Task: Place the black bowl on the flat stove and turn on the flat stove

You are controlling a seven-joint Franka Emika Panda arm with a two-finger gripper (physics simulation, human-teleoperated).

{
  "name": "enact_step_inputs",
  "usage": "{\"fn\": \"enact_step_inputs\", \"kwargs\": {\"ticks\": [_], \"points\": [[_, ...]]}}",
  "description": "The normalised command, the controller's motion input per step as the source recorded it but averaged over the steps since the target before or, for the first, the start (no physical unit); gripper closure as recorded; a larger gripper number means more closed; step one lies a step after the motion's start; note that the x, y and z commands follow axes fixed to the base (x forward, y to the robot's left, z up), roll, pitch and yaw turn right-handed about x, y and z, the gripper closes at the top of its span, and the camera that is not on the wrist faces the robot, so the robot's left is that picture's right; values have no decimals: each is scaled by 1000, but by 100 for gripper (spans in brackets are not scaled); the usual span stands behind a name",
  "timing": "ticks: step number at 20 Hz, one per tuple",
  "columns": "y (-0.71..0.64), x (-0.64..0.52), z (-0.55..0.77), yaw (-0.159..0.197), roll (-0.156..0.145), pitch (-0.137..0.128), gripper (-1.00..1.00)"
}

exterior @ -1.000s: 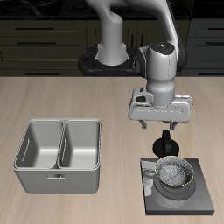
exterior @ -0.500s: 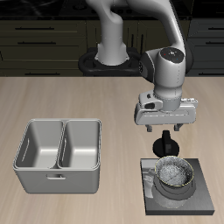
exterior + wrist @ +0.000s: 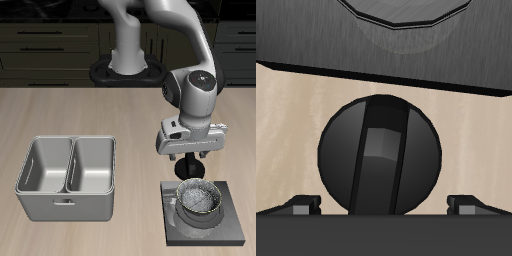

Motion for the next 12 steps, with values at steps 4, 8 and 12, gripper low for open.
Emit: {"fn": "enact_step_inputs", "kwargs": {"ticks": [4,8,12], "points": [[-83,27,-385,19,-30,75,-100],[-55,-162,-572,12,-21,106,-100],[-77,-198,-531,-64,12,107,100]]}}
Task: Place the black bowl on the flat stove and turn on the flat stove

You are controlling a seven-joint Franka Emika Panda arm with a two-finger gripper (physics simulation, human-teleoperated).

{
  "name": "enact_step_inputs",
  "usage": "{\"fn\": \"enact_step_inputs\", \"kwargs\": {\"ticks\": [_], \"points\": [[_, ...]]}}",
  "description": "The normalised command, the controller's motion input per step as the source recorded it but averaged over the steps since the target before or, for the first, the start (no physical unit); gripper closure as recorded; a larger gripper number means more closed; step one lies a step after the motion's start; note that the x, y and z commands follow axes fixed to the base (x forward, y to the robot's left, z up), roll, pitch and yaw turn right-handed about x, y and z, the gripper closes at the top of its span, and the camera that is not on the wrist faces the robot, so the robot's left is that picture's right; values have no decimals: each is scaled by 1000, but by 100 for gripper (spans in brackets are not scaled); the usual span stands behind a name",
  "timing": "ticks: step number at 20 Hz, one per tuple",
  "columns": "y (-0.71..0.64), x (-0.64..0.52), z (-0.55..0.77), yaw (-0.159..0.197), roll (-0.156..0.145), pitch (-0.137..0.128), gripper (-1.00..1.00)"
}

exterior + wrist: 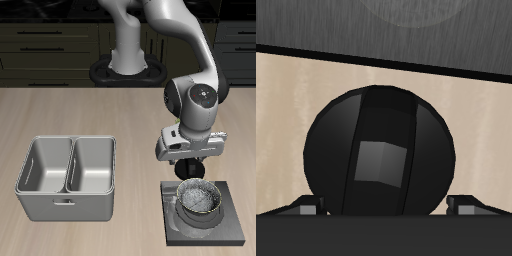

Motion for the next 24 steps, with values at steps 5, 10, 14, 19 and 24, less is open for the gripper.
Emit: {"fn": "enact_step_inputs", "kwargs": {"ticks": [5,10,14,19,24], "points": [[-171,-190,-201,-20,-22,33,100],[-130,-121,149,-26,-3,-27,100],[0,-51,64,-17,9,-15,100],[-51,-12,-32,23,-5,-6,100],[-214,-54,113,93,-14,-50,100]]}}
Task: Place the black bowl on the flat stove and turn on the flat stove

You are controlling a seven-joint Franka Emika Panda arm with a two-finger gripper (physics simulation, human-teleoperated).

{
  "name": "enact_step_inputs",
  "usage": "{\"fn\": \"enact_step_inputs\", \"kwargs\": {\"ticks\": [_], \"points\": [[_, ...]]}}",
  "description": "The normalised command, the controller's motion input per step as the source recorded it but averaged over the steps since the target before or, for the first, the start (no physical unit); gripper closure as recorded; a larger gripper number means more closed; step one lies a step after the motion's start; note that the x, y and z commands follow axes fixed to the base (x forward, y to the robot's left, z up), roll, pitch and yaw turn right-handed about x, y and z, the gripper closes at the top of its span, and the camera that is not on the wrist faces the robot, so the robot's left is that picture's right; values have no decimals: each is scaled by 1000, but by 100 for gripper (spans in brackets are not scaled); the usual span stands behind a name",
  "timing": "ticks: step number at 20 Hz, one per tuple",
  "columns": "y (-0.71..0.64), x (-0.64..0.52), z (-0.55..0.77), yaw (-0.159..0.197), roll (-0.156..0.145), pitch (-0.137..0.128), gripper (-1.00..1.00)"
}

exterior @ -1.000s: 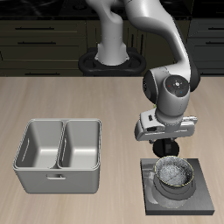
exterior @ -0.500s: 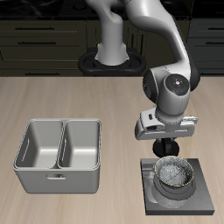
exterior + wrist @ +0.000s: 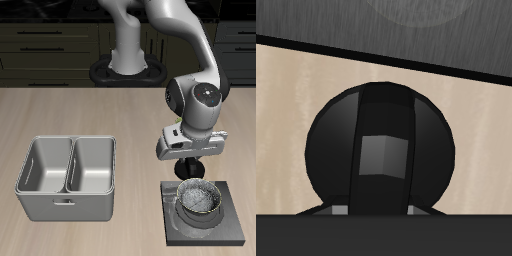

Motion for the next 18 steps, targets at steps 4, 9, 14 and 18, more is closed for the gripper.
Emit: {"fn": "enact_step_inputs", "kwargs": {"ticks": [4,9,14,18], "points": [[-353,-61,165,101,-29,-63,100],[-557,-85,166,126,-30,-56,100],[-368,-57,207,114,-5,-66,100],[-241,55,186,135,21,-36,100]]}}
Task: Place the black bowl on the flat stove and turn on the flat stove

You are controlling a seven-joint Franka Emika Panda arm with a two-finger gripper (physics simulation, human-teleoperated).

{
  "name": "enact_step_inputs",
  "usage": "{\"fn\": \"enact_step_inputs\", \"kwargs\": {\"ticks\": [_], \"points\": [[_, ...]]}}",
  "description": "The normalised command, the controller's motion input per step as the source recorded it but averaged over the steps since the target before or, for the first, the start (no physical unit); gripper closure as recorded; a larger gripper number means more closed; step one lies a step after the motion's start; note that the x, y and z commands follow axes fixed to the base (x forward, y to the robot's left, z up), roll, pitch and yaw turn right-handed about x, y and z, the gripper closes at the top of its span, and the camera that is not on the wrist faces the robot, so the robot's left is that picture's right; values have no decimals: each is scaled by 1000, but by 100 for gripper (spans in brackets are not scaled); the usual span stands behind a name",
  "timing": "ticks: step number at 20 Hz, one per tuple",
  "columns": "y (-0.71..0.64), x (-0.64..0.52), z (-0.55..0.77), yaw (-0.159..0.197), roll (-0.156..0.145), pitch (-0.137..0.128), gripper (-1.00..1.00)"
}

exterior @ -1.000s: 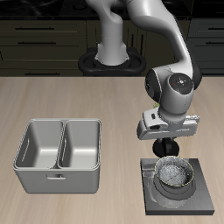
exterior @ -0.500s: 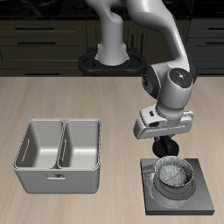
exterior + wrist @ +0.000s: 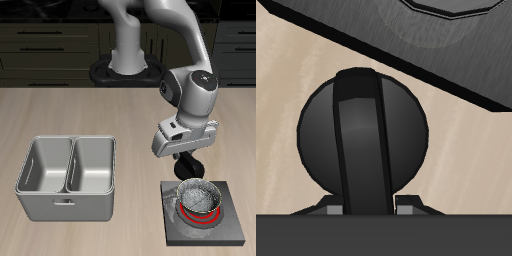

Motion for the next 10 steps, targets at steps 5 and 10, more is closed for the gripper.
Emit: {"fn": "enact_step_inputs", "kwargs": {"ticks": [5,10], "points": [[-742,12,391,98,-70,-73,100],[-348,22,60,72,-4,-8,100]]}}
